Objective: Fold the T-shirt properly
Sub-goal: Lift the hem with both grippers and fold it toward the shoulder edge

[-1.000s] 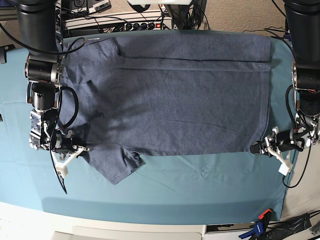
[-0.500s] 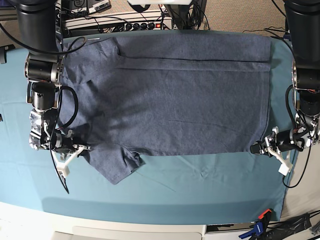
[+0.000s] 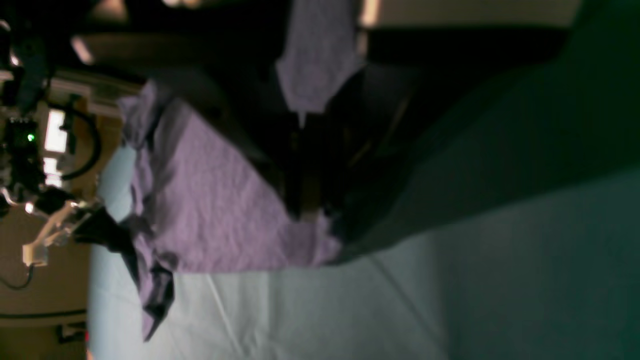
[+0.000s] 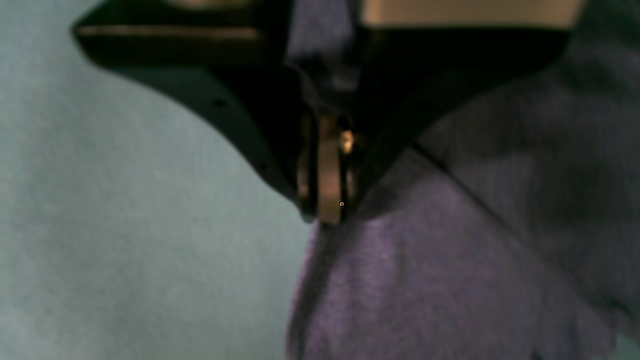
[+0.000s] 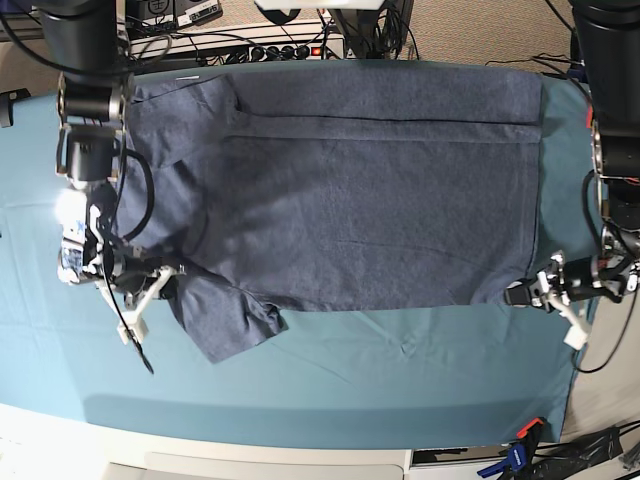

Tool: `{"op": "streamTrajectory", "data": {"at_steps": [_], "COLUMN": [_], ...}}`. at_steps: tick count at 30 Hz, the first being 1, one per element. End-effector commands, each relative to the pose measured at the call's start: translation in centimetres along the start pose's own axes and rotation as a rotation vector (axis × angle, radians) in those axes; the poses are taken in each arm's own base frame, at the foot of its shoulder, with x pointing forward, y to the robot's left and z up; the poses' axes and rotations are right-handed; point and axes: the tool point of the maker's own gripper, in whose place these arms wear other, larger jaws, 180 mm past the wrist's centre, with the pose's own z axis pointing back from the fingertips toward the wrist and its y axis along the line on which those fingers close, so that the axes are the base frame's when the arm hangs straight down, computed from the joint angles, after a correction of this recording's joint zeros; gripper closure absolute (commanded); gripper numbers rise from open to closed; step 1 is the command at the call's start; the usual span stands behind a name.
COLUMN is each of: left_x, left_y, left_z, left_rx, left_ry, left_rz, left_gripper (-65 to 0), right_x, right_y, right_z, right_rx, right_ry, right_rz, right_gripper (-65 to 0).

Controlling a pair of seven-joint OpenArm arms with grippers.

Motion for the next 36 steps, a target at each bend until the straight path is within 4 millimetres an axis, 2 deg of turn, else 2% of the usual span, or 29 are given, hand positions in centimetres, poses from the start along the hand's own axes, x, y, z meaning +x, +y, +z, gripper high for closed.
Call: {"op": "streamTrajectory", "data": {"at_steps": [1, 6, 10, 13, 19, 22, 30, 36], "left_x": [2.6, 3.3, 2.7, 1.4, -2.9, -4.2, -4.0, -4.2], "left_y": [-0.9, -0.1, 0.7, 1.6, 4.0, 5.0, 5.9, 6.1], "left_z": [1.4, 3.7, 5.0, 5.5, 5.8, 6.2, 8.0, 8.9], "left_rx": [-0.020, -0.014, 0.000, 0.019, 0.058, 0.075, 0.110, 0.123], "left_ry": [-0.061, -0.085, -0.065, -0.031, 0.063, 0.080, 0.073, 0.096], "left_rz": [-0.026, -0.008, 0.005, 0.020, 0.073, 0.093, 0.092, 0.087], "left_gripper": [0.0, 0.0, 0.0, 0.0, 0.0, 0.0, 0.0, 0.0], "right_x": [2.2, 0.9, 0.2, -0.5, -1.7, -2.3, -3.8, -3.7], "right_y": [-1.2, -1.5, -1.5, -1.3, -0.9, -0.8, -0.1, 0.2], "right_z": [1.5, 3.3, 4.5, 5.3, 7.1, 8.0, 9.8, 12.0], "right_rx": [-0.026, -0.037, -0.051, -0.056, -0.062, -0.075, -0.087, -0.096], "right_ry": [-0.062, -0.053, -0.044, -0.025, -0.001, 0.012, 0.035, -0.019], "right_rz": [0.027, 0.071, 0.120, 0.153, 0.221, 0.267, 0.334, 0.322], "right_gripper": [0.0, 0.0, 0.0, 0.0, 0.0, 0.0, 0.0, 0.0]}}
